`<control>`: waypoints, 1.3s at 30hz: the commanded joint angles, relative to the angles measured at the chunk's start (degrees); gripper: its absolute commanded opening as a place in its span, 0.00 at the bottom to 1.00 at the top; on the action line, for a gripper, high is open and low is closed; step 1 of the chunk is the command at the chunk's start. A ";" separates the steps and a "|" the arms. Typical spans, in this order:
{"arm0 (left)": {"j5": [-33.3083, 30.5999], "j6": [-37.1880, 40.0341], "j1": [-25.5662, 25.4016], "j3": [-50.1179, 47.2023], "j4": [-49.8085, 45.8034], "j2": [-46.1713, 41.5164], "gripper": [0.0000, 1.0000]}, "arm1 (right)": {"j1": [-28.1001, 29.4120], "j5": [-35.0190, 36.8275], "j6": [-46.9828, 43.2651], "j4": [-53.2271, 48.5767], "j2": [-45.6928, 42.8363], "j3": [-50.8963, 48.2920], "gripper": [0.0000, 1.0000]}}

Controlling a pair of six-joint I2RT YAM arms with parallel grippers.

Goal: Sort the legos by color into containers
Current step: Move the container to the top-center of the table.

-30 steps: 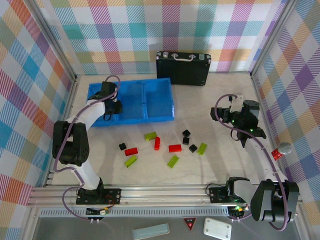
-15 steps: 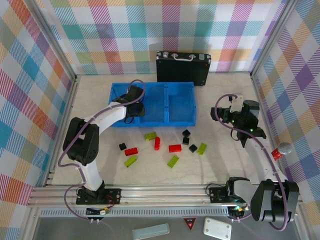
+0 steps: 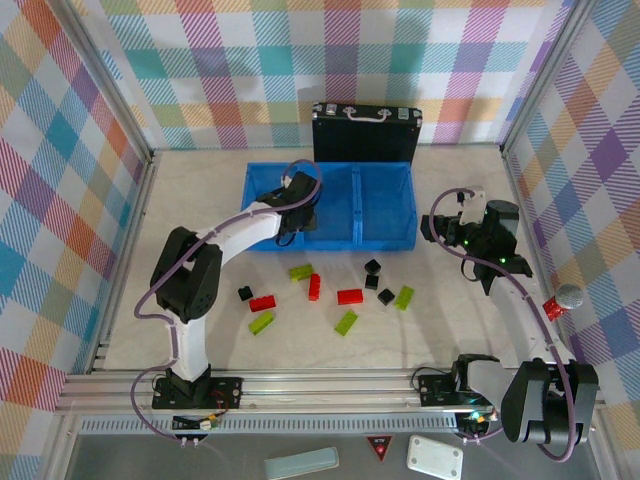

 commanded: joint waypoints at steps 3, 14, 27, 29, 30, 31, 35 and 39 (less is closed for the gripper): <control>4.61 -8.53 -1.61 3.76 8.10 2.59 0.09 | 0.21 -1.54 0.62 1.50 0.36 0.68 0.94; 3.98 -6.40 -2.14 8.15 6.01 5.42 0.11 | 0.19 -1.91 0.80 1.27 0.23 0.47 0.94; 0.94 -1.44 -2.13 9.70 2.21 4.76 0.24 | 0.25 -3.05 1.11 1.29 -0.30 0.40 0.94; 1.61 -1.43 -2.14 9.34 2.35 4.05 0.36 | 0.25 -3.16 1.38 1.19 -0.47 0.46 0.94; 2.01 -1.42 -2.13 9.21 2.35 3.79 0.43 | 0.26 -3.16 1.65 1.21 -0.52 0.46 0.94; 2.18 -1.47 -2.19 9.05 2.35 3.41 0.47 | 0.21 -3.23 1.94 1.12 -0.53 0.47 0.94; 2.57 -1.60 -2.14 7.90 2.95 1.49 0.53 | 0.25 -3.89 4.01 0.61 -0.65 0.64 0.94; 3.02 -0.87 -2.14 7.80 2.55 -0.66 0.57 | 0.24 -5.40 7.77 -0.43 -0.86 0.82 0.93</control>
